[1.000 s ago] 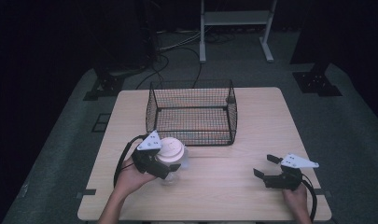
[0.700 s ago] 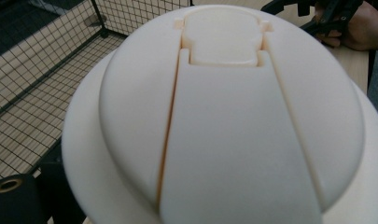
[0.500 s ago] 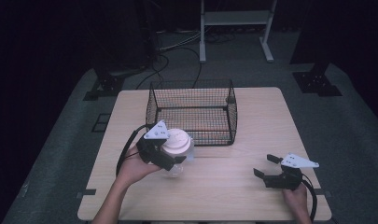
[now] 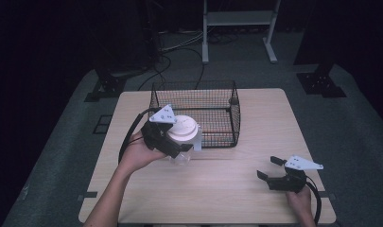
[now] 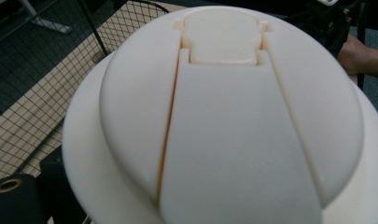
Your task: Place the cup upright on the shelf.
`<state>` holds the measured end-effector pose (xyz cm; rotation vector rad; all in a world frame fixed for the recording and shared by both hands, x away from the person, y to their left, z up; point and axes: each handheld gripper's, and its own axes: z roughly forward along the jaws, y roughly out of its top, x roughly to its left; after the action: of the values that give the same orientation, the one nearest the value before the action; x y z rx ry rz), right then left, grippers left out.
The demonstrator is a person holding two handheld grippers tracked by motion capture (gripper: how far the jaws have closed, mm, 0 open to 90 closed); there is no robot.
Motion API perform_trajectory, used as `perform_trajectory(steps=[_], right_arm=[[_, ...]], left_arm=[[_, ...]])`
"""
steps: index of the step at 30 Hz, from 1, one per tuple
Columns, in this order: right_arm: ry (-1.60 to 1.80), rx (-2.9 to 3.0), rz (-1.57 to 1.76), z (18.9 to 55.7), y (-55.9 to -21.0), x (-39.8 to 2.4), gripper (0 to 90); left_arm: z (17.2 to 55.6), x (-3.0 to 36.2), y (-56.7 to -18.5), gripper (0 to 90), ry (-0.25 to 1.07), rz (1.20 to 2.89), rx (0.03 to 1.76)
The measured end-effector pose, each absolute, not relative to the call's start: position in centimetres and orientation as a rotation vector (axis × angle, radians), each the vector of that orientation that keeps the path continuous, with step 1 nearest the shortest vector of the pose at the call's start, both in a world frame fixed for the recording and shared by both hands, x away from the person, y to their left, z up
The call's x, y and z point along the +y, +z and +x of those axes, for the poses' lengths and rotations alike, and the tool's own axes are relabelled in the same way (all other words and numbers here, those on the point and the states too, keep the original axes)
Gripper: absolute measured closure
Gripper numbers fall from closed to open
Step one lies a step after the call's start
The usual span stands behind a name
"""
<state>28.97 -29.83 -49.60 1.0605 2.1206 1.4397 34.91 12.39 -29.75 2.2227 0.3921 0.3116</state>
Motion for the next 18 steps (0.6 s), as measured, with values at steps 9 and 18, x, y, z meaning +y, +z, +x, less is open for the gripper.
perform_trajectory(steps=[9,18], right_arm=[[1.445,2.119,1.059,29.0,-49.6,-29.9,12.8],[1.452,2.115,1.057,29.0,-49.6,-29.9,12.8]], left_arm=[[36.3,11.0,-27.2,5.9,0.317,2.24,0.364],[38.0,10.0,-25.9,5.9,0.298,2.246,0.357]])
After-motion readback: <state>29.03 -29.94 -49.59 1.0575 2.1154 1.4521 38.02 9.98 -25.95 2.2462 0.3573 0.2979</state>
